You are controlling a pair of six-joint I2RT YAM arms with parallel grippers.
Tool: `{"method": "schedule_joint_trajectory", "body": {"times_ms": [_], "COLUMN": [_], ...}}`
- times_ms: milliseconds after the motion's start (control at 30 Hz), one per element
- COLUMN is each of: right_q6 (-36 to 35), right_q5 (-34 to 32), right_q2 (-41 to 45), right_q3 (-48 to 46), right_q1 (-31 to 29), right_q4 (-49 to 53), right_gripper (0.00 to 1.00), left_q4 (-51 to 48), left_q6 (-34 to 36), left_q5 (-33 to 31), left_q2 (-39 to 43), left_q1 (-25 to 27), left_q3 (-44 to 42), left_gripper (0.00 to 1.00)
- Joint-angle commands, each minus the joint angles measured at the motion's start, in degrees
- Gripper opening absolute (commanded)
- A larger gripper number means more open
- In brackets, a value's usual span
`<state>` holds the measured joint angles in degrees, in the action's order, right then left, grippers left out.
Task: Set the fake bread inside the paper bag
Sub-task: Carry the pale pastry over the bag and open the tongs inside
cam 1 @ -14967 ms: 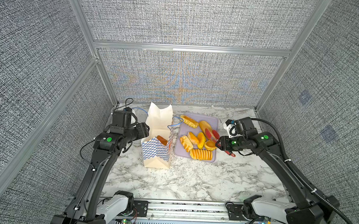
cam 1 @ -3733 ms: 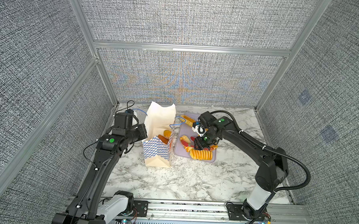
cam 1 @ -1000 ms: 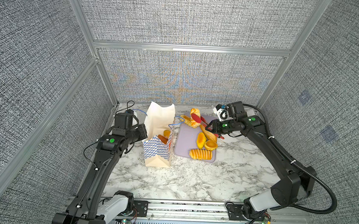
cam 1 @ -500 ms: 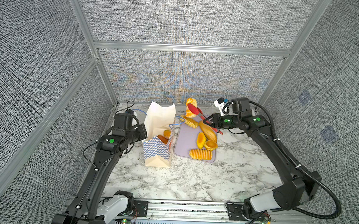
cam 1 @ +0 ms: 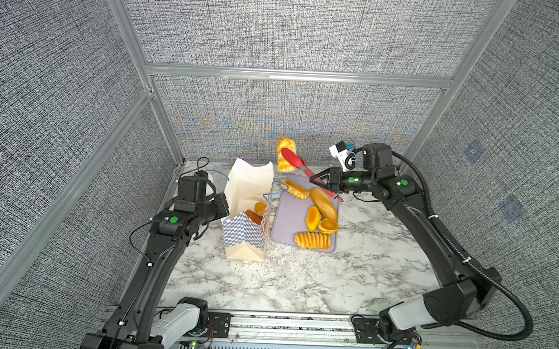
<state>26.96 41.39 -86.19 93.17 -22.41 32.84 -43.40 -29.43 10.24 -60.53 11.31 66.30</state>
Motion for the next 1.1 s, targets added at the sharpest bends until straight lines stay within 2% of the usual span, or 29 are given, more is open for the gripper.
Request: {"method": "schedule_joint_trajectory", "body": {"times_ms": [0, 333, 600, 1067], "right_q6": [-0.8, -4.7, -10.0, -15.9], "right_q5": [2.8, 2.4, -1.1, -6.7], "right_q2": [-0.5, -3.9, -7.6, -12.3], "right_q3": [2.0, 8.9, 15.7, 22.2], "right_q1": [-1.2, -6.2, -10.8, -14.6], "right_q4": [-1.5, 4.4, 12.9, 23.1], "right_gripper": [0.42, 0.42, 0.43, 0.44], "left_q4": [0.4, 0.6, 0.6, 0.6], "left_q6": [-0.1, -0.2, -0.3, -0.3], "left_q5": [-0.3, -0.2, -0.1, 0.0], "left_q2": [0.1, 0.0, -0.1, -0.3], "left_q1": [0.0, -0.1, -0.1, 0.0], "left_q3": [0.1, 0.1, 0.0, 0.4], "left_gripper": [0.0, 0.0, 0.0, 0.0]}}
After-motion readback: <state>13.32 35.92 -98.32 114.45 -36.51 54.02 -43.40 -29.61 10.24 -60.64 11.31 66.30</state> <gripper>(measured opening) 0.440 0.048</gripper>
